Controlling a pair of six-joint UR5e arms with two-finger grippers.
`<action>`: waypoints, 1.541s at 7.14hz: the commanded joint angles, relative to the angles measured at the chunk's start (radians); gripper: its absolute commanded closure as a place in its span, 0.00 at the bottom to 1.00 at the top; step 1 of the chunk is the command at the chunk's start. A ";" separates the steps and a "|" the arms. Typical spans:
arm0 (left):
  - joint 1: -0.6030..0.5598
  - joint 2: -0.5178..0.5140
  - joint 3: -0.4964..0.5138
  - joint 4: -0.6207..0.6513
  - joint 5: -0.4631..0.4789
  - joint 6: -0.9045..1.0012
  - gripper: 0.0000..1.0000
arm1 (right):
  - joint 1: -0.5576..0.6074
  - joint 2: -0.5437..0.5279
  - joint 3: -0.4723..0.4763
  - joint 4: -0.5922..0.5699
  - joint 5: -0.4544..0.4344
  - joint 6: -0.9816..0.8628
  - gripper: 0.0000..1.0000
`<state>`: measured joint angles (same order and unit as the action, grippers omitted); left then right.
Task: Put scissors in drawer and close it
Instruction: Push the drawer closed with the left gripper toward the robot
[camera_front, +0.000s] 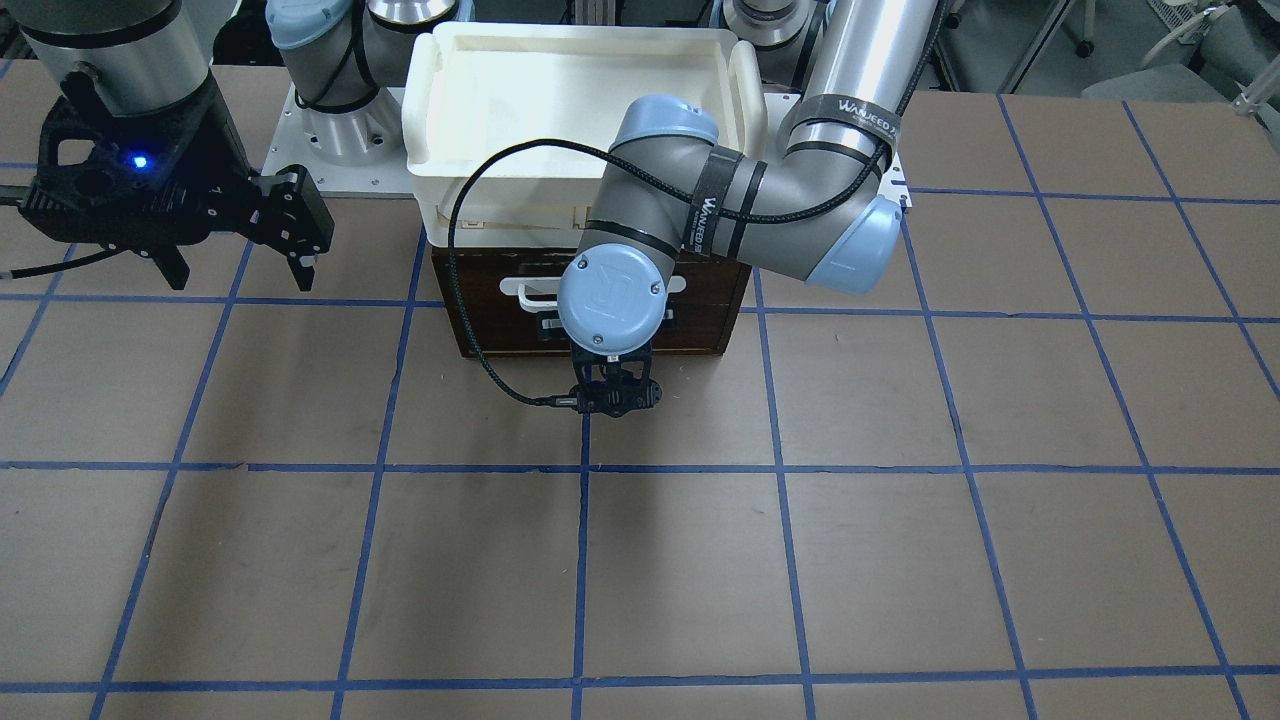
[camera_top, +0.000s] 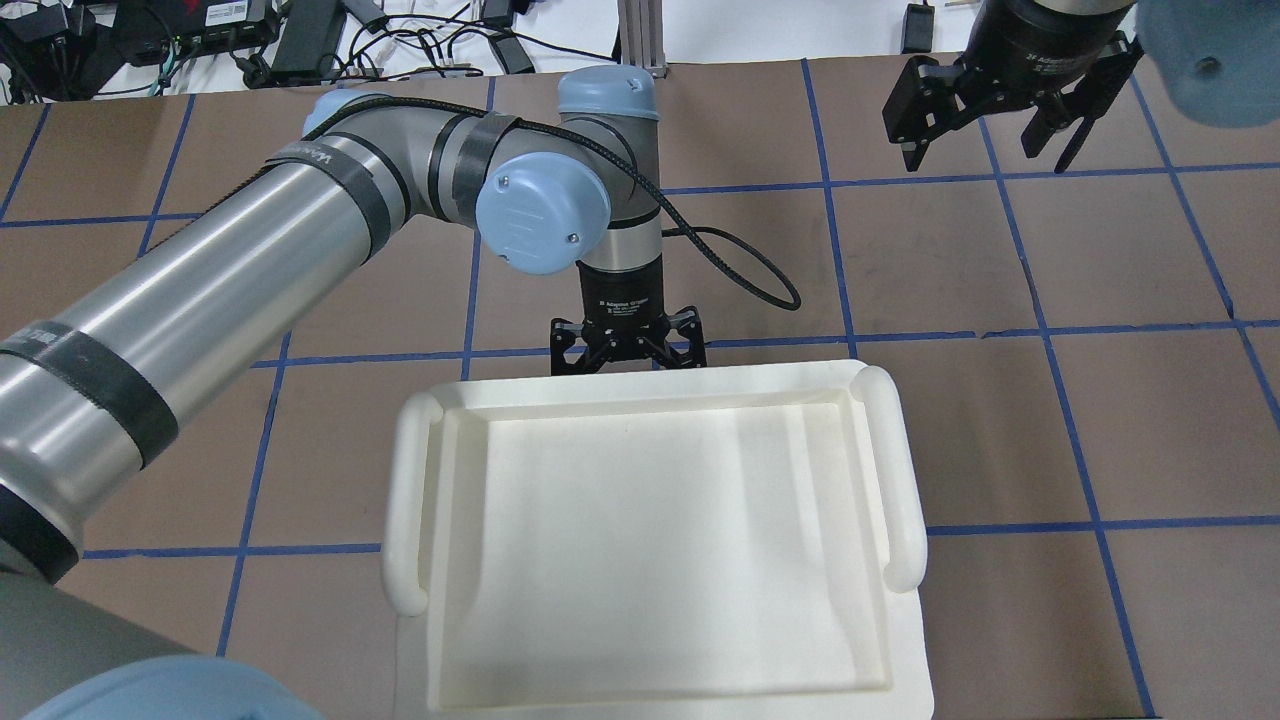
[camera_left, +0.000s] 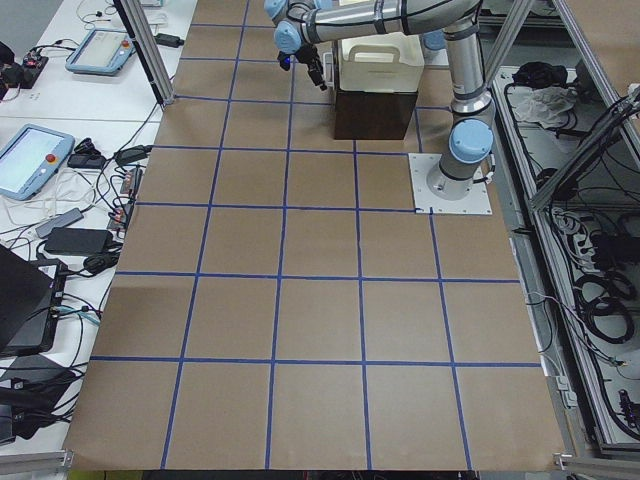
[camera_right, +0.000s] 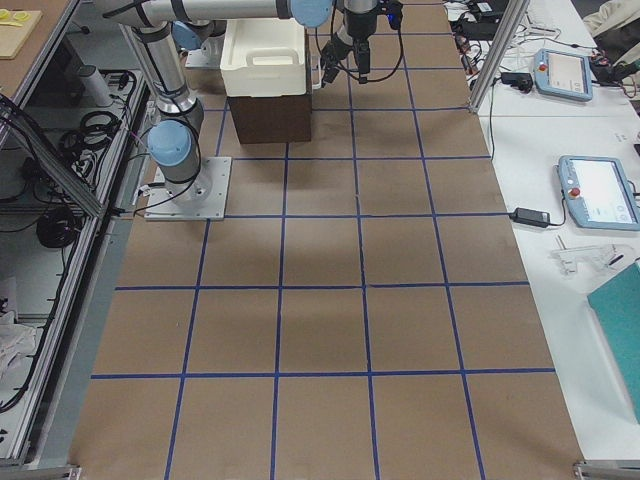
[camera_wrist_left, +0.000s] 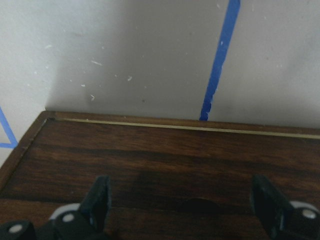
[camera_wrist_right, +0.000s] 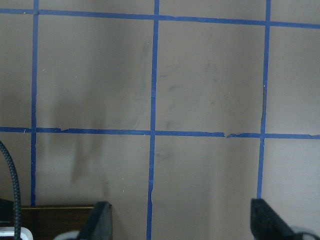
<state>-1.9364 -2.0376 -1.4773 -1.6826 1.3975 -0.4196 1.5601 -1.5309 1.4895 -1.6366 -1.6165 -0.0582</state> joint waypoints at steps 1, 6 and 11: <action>-0.007 0.008 -0.001 0.003 -0.005 0.002 0.00 | 0.000 0.000 0.002 0.000 0.001 0.000 0.00; 0.025 0.043 0.018 0.388 0.107 0.164 0.00 | 0.000 0.000 0.002 0.003 0.001 0.001 0.00; 0.104 0.360 -0.090 0.356 0.123 0.263 0.00 | 0.006 0.000 -0.014 0.011 0.004 0.017 0.00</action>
<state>-1.8699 -1.7618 -1.5083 -1.3160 1.5260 -0.1668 1.5641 -1.5329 1.4827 -1.6286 -1.6133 -0.0477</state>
